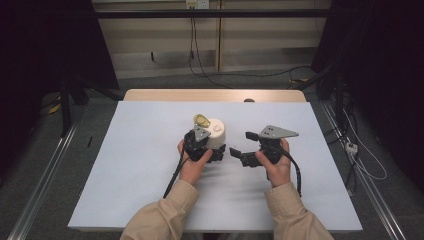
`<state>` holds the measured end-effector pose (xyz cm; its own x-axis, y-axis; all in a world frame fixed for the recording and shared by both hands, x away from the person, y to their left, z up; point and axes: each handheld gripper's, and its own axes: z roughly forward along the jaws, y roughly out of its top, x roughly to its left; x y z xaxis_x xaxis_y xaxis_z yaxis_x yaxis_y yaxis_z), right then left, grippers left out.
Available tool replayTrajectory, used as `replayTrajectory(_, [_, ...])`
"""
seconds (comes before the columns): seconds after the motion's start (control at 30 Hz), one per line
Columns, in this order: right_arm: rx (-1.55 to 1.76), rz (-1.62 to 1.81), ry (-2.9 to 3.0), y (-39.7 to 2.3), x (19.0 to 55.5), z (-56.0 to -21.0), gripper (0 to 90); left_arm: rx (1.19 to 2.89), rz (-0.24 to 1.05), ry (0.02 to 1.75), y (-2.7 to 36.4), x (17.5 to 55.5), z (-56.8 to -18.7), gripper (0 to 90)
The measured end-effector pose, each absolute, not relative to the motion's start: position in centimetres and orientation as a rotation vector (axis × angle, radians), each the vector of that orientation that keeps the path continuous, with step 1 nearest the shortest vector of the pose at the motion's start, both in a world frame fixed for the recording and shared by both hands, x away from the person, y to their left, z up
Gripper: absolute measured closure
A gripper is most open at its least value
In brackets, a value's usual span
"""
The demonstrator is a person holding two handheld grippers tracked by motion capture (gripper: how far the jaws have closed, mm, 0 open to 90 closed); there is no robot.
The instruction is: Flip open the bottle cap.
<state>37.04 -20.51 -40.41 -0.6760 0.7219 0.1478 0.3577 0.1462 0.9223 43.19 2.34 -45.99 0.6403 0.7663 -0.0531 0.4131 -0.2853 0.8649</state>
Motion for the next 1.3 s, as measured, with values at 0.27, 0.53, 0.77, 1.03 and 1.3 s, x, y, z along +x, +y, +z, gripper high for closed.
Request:
replayTrajectory(0.27, [1.052,1.502,2.119,-20.8,36.8,-41.0,11.7,1.993,0.455,0.928,2.8,42.7,-46.0,4.7])
replayTrajectory(0.53, [1.059,1.472,2.142,-21.1,36.3,-41.4,11.6,1.990,0.418,0.911,4.3,41.8,-45.9,5.6])
replayTrajectory(0.77, [1.081,1.470,2.145,-21.8,35.5,-42.0,11.8,1.994,0.413,0.879,7.1,40.6,-45.5,5.6])
replayTrajectory(1.03, [1.097,1.459,2.137,-22.4,34.4,-42.4,12.0,1.970,0.408,0.859,11.7,39.5,-44.8,5.6])
replayTrajectory(1.3, [1.090,1.444,2.151,-22.8,33.4,-42.7,12.0,1.952,0.404,0.834,14.3,38.8,-44.1,5.6])
